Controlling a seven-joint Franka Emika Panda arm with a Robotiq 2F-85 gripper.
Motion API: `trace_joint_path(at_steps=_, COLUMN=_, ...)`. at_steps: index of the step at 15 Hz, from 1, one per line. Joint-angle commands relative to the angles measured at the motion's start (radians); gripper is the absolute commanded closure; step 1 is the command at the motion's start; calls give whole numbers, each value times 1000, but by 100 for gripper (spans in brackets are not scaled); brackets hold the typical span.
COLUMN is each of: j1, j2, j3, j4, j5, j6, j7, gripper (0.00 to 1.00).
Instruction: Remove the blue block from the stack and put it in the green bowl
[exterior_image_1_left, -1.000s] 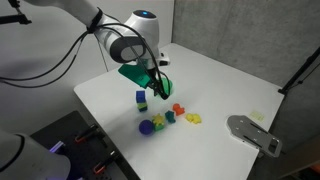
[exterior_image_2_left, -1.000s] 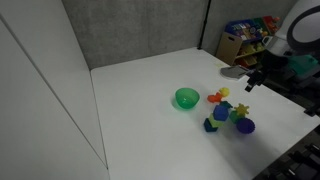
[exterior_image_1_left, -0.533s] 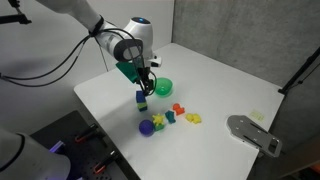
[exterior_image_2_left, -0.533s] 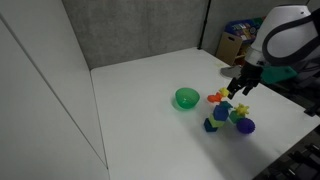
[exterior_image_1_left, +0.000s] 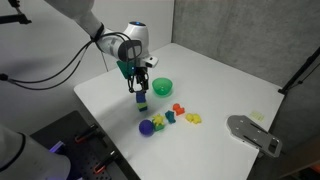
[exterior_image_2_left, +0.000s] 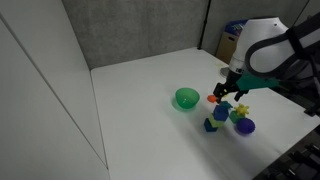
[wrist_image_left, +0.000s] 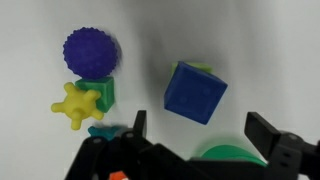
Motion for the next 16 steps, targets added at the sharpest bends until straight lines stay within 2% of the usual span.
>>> trace_joint_path(at_steps=1, j1=34, j2=44, j3=-22, j4=45, j5=-32, j6=-7, j7=121, gripper=0)
trace_joint_path(at_steps=7, j1=39, j2=110, j3=-17, j4=58, j5=1, j6=23, j7=165, gripper=0)
trace_joint_path(at_steps=14, j1=36, j2=173, j3=-1, j4=49, j5=71, j6=151, j7=132, gripper=0)
trace_joint_path(at_steps=16, j1=34, j2=183, j3=3, j4=48, j5=88, j6=166, j7=121, gripper=26)
